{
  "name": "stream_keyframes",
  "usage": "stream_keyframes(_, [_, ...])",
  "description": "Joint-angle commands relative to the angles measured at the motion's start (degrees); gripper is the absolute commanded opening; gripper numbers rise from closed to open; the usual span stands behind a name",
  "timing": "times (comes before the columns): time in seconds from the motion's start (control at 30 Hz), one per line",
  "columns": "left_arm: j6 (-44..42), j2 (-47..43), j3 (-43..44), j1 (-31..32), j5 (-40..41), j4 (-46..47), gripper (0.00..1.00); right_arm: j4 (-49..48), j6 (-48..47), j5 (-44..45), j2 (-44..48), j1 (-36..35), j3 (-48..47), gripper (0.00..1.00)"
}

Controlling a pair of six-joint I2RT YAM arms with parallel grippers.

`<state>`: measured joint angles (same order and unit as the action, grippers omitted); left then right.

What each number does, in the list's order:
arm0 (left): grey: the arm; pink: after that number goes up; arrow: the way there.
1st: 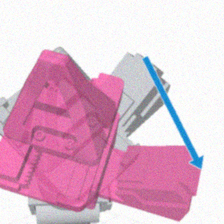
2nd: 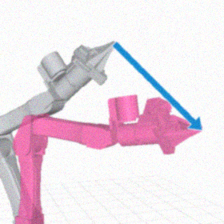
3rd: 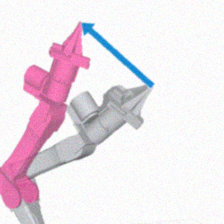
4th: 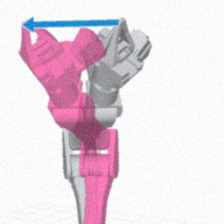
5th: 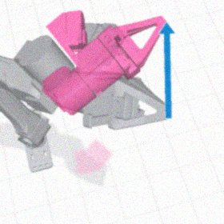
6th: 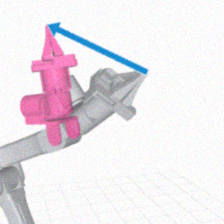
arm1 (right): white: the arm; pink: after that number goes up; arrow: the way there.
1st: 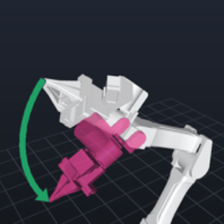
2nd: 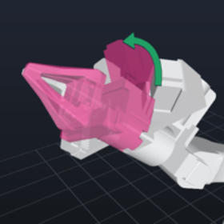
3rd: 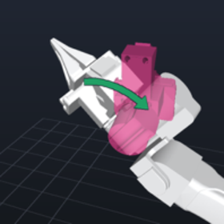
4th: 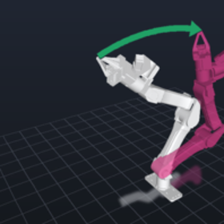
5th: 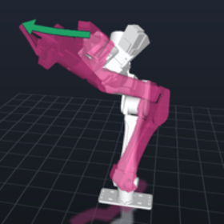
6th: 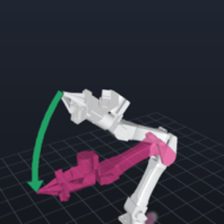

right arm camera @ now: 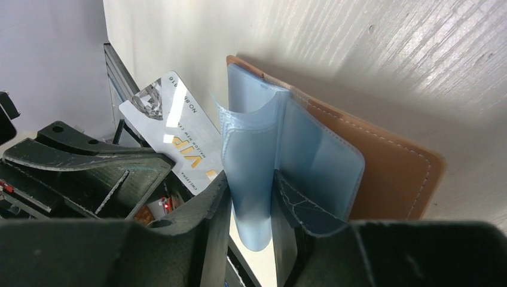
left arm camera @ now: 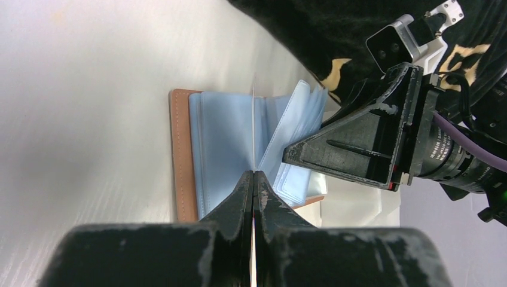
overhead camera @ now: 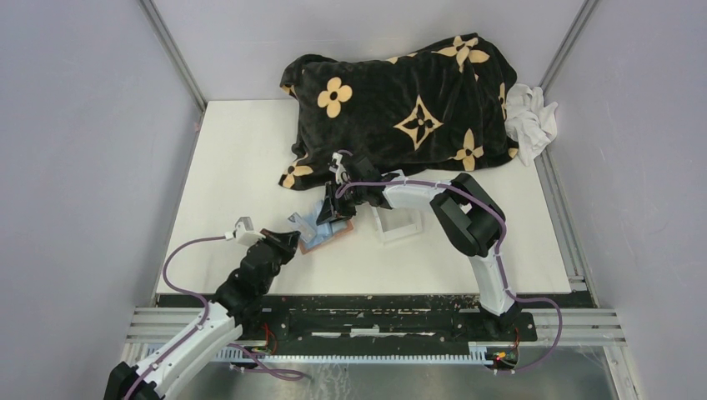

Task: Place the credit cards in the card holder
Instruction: Turn over the card slot in the card holder.

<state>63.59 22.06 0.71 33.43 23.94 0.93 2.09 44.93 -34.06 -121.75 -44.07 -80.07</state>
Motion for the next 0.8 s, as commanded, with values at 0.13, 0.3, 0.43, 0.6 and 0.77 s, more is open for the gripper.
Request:
stream_keyframes(0.13, [1.9, -2.4, -1.2, -0.4, 2.2, 1.4, 0.03, -2.6, 0.1, -1.2, -0.4, 0.3, -0.6, 0.34])
stream_keyframes(0.3, [2.0, -4.1, -1.8, -0.3, 3.0, -0.2, 0.03, -2.1, 0.0, -1.1, -1.1, 0.3, -1.1, 0.34])
stream_keyframes(0.43, [2.2, -2.4, -2.3, -0.4, 2.6, 1.3, 0.03, -2.0, 0.0, -0.9, -1.0, 0.3, -1.0, 0.34])
stream_keyframes(0.6, [1.9, -1.5, -2.1, -0.4, 3.2, 1.4, 0.03, -2.1, 0.0, -1.0, -1.1, 0.2, -1.0, 0.33])
stream_keyframes(0.77, [1.4, -3.1, -2.1, -0.4, 4.7, -0.7, 0.03, -2.0, -0.1, -1.1, -1.2, 0.4, -1.0, 0.33])
